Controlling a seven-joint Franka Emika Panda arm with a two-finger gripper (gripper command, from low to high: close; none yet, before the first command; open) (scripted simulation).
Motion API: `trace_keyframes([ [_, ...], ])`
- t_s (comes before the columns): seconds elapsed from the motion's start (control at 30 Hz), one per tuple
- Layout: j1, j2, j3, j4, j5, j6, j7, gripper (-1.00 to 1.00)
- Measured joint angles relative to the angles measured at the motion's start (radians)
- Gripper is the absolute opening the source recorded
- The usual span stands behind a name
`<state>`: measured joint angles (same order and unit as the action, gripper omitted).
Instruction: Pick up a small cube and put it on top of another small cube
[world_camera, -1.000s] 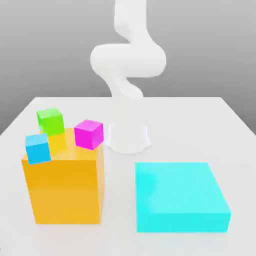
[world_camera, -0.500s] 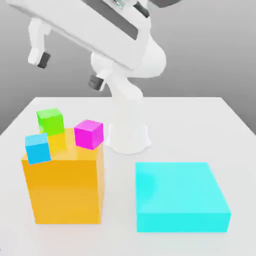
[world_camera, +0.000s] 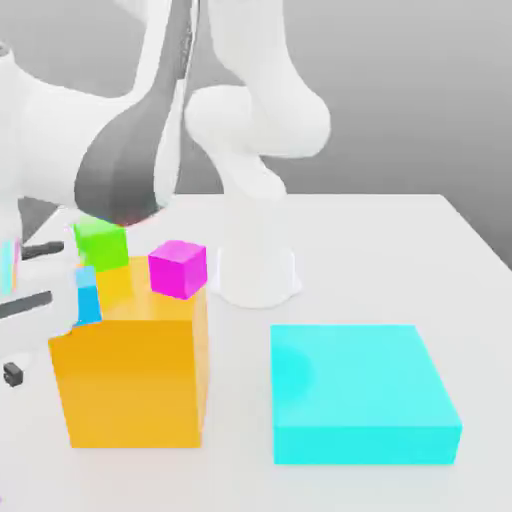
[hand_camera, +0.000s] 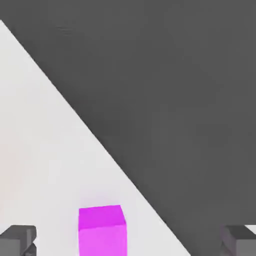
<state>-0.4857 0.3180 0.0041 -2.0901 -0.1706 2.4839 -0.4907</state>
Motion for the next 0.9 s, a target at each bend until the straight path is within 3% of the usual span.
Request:
trace_keyframes([
  [0.13, -0.136, 0.122, 0.032, 0.014, 0.105, 0.047, -0.196, 0.0],
  [0.23, -0.169, 0.253, 0.04, 0.04, 0.116, 0.138, -0.232, 0.0],
  [0.27, -0.171, 0.282, 0.039, 0.046, 0.116, 0.16, -0.234, -1.0],
  [0.47, -0.172, 0.297, 0.039, 0.049, 0.116, 0.169, -0.235, -1.0],
  [0.6, -0.17, 0.163, 0.045, 0.02, 0.119, 0.068, -0.231, -1.0],
  [0.9, 0.009, -0.166, 0.06, -0.05, -0.066, -0.088, 0.101, -1.0],
])
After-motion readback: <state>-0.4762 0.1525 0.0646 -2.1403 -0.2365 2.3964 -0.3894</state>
